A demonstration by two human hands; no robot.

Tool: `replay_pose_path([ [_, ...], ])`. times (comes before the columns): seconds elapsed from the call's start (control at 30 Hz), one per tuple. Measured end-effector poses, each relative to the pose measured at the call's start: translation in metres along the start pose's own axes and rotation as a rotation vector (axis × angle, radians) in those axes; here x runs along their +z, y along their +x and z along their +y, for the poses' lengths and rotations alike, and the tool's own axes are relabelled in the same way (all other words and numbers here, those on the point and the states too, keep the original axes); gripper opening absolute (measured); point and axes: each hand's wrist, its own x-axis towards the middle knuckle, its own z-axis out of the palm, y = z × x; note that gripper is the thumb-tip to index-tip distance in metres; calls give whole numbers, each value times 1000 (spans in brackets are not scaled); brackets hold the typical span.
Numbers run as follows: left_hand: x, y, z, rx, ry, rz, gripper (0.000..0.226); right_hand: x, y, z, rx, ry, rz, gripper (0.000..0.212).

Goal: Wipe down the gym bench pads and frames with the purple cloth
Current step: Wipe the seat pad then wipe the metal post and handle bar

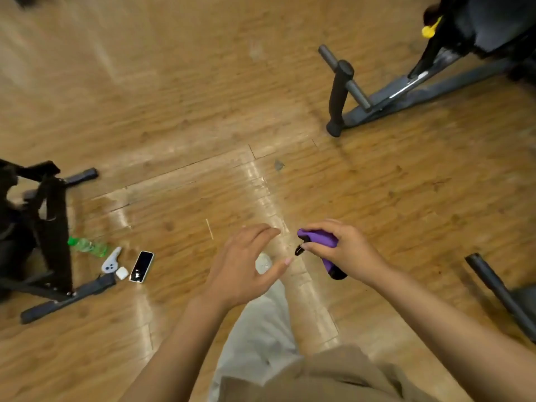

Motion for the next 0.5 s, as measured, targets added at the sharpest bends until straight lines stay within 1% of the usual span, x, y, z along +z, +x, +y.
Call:
replay_pose_path([
  [0.1, -25, 69, -36, -51, -57, -7, 62, -22, 81, -8, 76, -76, 51, 29],
  [0.17, -44, 119, -55, -80, -109, -30, 66, -40, 137, -20, 116, -108, 58, 28],
  [0.27, -73, 198, -75, -42, -115, -61, 70, -65, 214, -44, 87, -99, 84, 31],
  [0.4, -110, 299, -97, 9, -174, 30, 61, -91, 304, -70, 28, -28, 131, 32],
  [0.5, -115, 366, -127, -48, -167, 20, 64, -101, 372, -64, 32, 32, 130, 31],
])
